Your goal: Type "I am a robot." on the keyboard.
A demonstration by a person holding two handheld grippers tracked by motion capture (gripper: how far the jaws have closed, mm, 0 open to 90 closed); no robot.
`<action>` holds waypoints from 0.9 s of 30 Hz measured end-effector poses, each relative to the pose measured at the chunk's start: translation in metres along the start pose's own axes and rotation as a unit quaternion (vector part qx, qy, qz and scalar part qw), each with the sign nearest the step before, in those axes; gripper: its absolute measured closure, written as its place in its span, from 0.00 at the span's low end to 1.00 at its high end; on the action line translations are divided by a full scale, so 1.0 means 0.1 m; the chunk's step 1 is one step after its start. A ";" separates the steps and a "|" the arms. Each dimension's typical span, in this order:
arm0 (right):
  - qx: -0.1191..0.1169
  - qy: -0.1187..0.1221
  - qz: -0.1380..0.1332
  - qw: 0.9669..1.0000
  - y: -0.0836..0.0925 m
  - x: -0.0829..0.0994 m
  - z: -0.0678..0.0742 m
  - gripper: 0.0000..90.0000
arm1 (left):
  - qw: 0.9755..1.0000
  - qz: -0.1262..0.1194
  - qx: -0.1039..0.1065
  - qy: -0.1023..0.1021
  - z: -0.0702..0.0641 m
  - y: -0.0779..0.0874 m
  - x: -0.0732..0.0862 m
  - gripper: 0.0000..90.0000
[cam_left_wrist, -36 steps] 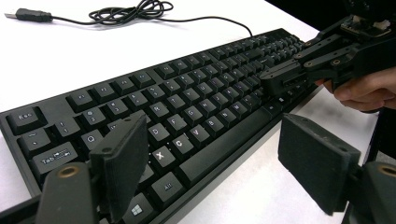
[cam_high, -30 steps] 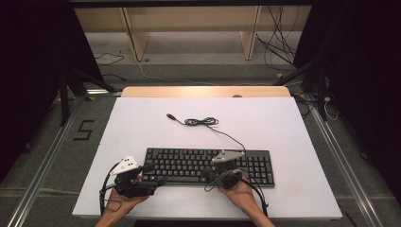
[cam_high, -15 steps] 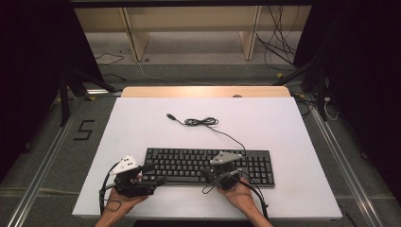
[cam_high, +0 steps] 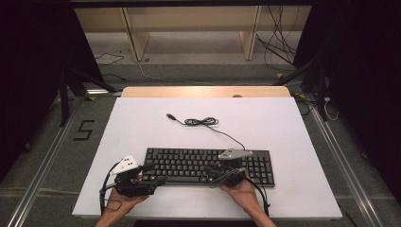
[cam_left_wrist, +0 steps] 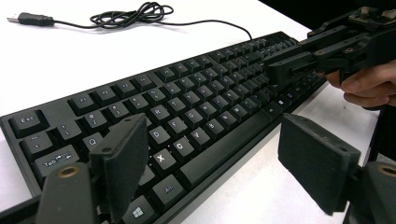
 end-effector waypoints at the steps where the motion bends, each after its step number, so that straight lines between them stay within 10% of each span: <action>1: -0.001 0.000 -0.003 1.000 0.02 0.00 0.00 0.82 | 1.000 0.000 0.000 0.001 0.00 0.00 0.00 0.27; 27: -0.020 -0.003 -0.029 0.999 0.30 0.03 -0.06 0.54 | 1.000 -0.001 0.004 0.002 0.00 0.00 0.00 0.27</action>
Point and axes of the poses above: each handheld gripper's, and its own axes: y roughly backward along the jaws, x roughly out of its underside, z roughly to its left, the point moved 3 cm from there along -y, roughly forward along the jaws, and after that the axes turned 8 degrees about z, right-handed, at the moved point
